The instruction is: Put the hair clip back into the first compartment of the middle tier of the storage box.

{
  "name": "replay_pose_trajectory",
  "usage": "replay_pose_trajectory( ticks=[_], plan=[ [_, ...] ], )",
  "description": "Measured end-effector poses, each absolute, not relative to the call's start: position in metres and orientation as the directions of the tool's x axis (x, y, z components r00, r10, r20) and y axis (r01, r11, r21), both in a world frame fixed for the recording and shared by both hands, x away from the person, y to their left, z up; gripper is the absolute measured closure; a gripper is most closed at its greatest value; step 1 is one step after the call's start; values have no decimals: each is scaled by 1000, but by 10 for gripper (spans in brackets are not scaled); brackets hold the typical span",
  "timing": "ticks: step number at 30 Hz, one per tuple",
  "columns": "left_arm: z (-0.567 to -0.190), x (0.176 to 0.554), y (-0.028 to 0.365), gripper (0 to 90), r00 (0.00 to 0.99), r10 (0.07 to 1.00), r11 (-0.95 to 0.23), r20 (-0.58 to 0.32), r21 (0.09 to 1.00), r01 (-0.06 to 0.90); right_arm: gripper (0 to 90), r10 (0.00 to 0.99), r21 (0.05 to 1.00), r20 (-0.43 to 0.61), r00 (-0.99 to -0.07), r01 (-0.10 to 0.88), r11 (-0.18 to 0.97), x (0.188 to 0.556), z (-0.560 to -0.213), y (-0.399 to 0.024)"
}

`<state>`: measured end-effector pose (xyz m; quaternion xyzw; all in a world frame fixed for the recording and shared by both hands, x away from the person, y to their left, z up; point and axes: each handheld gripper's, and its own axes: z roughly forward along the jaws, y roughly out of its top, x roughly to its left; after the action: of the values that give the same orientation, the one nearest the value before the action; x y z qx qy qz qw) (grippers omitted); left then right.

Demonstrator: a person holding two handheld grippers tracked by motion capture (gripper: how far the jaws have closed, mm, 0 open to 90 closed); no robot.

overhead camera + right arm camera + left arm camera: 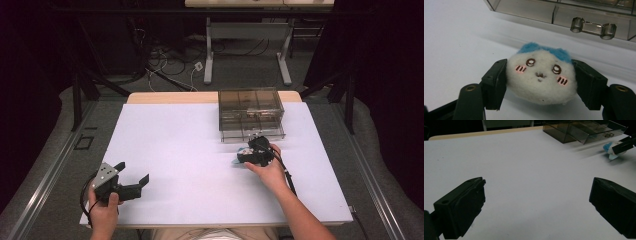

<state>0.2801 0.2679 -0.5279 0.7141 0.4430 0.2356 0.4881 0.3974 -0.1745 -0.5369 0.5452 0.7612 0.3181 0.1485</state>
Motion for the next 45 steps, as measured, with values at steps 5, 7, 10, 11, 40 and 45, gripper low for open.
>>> replay_pose_trajectory(
  ticks=[5,7,10,11,40,45],
  plan=[
    [-528,280,268,4,498,862,-139,-90,904,404,326,927,663,116,-357,723,195,394,-533,-174],
    [-528,280,268,4,496,863,-133,-95,905,404,326,926,665,118,-358,721,194,393,-531,-174],
    [-528,280,268,4,497,862,-135,-93,905,403,327,925,672,117,-360,715,193,391,-527,-173],
    [-528,280,268,4,497,863,-135,-93,906,402,327,924,672,120,-362,715,193,391,-525,-173],
    [-529,281,268,4,499,862,-145,-87,902,406,327,910,696,147,-388,695,184,388,-498,-169],
    [-529,281,268,4,498,863,-144,-86,902,407,326,912,699,140,-386,691,185,389,-494,-168]
  ],
)
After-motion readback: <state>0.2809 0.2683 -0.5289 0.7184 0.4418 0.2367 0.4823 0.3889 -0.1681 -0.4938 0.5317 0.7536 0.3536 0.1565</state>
